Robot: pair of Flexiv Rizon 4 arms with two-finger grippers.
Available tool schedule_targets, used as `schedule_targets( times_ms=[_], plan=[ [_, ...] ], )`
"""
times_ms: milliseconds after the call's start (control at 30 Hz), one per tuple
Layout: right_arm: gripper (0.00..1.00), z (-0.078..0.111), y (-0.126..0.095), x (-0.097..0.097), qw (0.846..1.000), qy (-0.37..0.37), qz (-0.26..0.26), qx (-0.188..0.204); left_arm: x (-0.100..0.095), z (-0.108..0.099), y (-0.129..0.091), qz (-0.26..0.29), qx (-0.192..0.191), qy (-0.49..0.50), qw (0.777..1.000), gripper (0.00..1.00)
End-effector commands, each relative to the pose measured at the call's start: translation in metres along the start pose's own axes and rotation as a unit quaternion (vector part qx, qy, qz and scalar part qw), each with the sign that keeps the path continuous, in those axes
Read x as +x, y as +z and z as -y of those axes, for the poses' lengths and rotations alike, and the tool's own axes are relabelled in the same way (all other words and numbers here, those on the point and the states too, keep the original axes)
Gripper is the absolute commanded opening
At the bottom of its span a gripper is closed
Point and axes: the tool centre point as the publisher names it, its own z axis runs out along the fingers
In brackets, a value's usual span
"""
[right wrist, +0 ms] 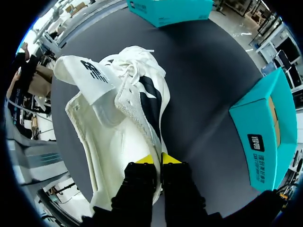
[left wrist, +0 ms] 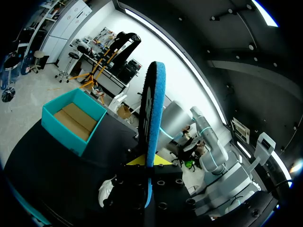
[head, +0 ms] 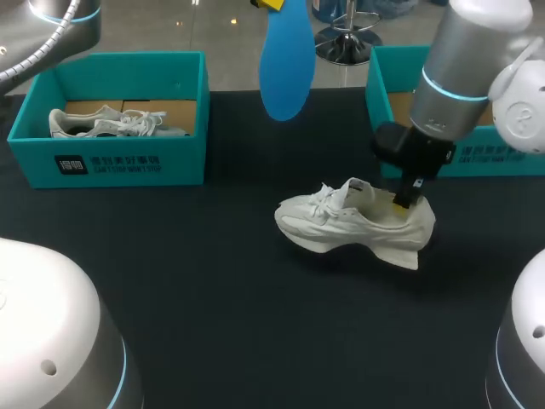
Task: Take the shoe out of the shoebox, open the shoe tongue, remove and reinsert the insole, then place the shoe into the shoebox
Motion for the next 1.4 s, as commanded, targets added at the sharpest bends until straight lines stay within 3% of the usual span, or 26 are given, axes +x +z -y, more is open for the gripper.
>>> schedule_targets(
  times_ms=[33, 100, 233, 300, 367, 967, 1100, 1167, 1267, 1400],
  plan=[
    [0.00, 0.013, 0.002, 0.015, 0.880, 0.474, 0.008, 0.019, 0.000, 0.000, 0.000, 0.000, -0.001, 0.000, 1.000, 0.00],
    [0.00, 0.016, 0.002, 0.021, 0.859, 0.512, 0.012, 0.027, 0.000, 0.000, 0.000, 0.000, -0.001, 0.000, 1.000, 0.00],
    [0.00, 0.012, -0.003, 0.029, 0.839, 0.543, 0.019, 0.018, 0.000, 0.000, 0.000, 0.000, -0.001, 0.000, 1.000, 0.00],
    [0.00, 0.005, -0.006, 0.032, 0.843, 0.537, 0.012, 0.001, 0.000, 0.000, 0.000, 0.000, -0.001, 0.000, 1.000, 0.00],
    [0.00, -0.007, -0.008, 0.035, 0.878, 0.478, 0.012, 0.012, 0.000, 0.000, 0.000, 0.000, -0.001, 0.000, 1.000, 0.00],
    [0.00, -0.009, -0.008, 0.038, 0.875, 0.485, 0.014, 0.010, 0.000, 0.000, 0.000, 0.000, -0.001, 0.000, 1.000, 0.00],
    [0.00, -0.013, -0.010, 0.049, 0.847, 0.529, 0.023, -0.035, 0.000, 0.000, 0.000, 0.000, -0.001, 0.000, 1.000, 0.00],
    [0.00, -0.016, -0.008, 0.058, 0.850, 0.524, 0.013, -0.050, 0.000, 0.000, 0.000, 0.000, -0.001, 0.000, 1.000, 0.00],
    [0.00, -0.019, -0.006, 0.068, 0.853, 0.517, 0.038, -0.057, 0.000, 0.000, 0.000, 0.000, -0.001, 0.000, 1.000, 0.00],
    [0.00, -0.017, -0.001, 0.076, 0.846, 0.526, 0.053, -0.071, 0.000, 0.000, 0.000, 0.000, -0.001, 0.000, 1.000, 0.00]
  ],
)
